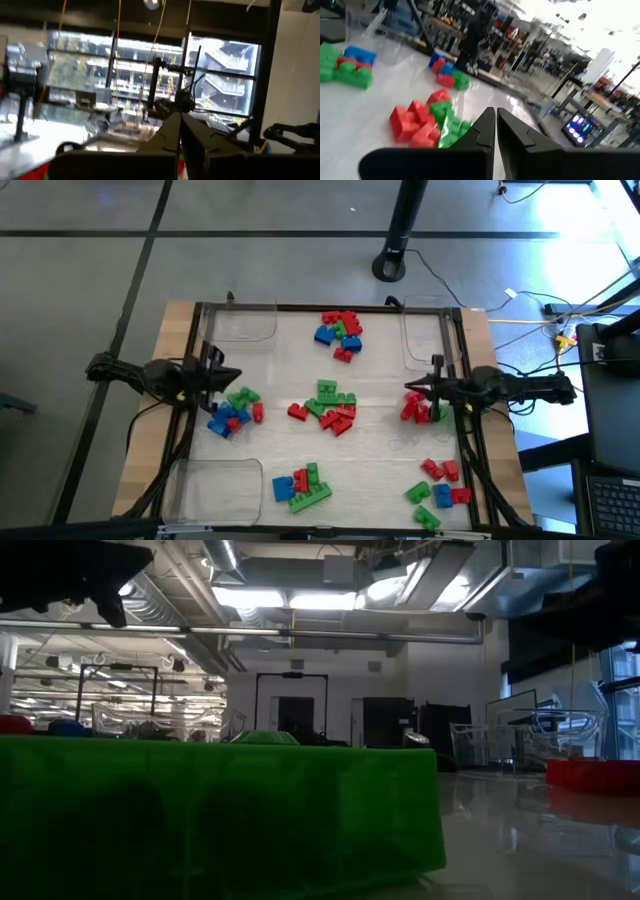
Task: Sort blocks
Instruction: Put the red game piece into the right transparent bin
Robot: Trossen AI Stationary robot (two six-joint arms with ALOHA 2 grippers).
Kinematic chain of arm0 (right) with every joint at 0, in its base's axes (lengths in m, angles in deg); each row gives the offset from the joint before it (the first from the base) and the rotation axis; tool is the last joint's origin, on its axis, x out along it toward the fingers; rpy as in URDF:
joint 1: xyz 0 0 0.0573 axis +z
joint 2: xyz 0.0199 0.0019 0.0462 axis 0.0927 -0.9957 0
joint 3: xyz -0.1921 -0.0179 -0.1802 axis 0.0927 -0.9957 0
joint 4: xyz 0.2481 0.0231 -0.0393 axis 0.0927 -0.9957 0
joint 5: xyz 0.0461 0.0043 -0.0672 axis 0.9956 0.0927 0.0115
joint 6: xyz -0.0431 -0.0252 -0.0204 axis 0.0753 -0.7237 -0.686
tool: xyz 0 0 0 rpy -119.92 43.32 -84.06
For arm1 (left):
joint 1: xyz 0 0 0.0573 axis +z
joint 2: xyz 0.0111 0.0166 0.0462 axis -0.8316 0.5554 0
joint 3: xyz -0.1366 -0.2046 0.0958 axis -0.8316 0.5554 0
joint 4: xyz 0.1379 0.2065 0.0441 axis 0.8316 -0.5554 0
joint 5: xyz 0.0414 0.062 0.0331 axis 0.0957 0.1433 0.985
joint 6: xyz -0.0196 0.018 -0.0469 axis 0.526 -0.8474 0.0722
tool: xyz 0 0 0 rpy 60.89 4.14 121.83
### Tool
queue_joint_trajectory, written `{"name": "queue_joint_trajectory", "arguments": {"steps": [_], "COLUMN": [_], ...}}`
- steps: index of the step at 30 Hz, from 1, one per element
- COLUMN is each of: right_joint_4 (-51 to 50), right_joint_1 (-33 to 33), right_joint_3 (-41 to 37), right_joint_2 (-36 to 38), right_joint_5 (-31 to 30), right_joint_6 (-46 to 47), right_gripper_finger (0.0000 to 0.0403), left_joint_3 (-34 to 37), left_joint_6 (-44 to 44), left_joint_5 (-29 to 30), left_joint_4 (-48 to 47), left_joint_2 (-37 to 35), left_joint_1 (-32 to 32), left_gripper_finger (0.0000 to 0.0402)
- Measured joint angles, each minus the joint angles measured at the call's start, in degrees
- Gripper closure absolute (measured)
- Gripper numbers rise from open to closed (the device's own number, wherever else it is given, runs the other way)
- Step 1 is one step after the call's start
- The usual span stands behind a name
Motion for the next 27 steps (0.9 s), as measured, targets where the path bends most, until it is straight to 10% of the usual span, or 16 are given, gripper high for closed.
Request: {"name": "queue_joint_trajectory", "arguments": {"steps": [12, 27], "right_joint_4": [-7.01, -11.67], "right_joint_1": [0.02, -0.02], "right_joint_3": [12.96, 33.47], "right_joint_2": [-8.75, -46.29], "right_joint_5": [-4.99, -8.68], "right_joint_6": [-0.48, -1.70], "right_gripper_finger": [0.0382, 0.0382], "left_joint_3": [-0.01, -0.58], "left_joint_6": [-17.71, -29.67], "left_joint_5": [4.04, 3.85], "left_joint_4": [9.91, 15.94], "left_joint_2": [0.69, 4.64], "left_joint_1": [3.64, 10.41], "left_gripper_finger": [0.0398, 0.0398]}}
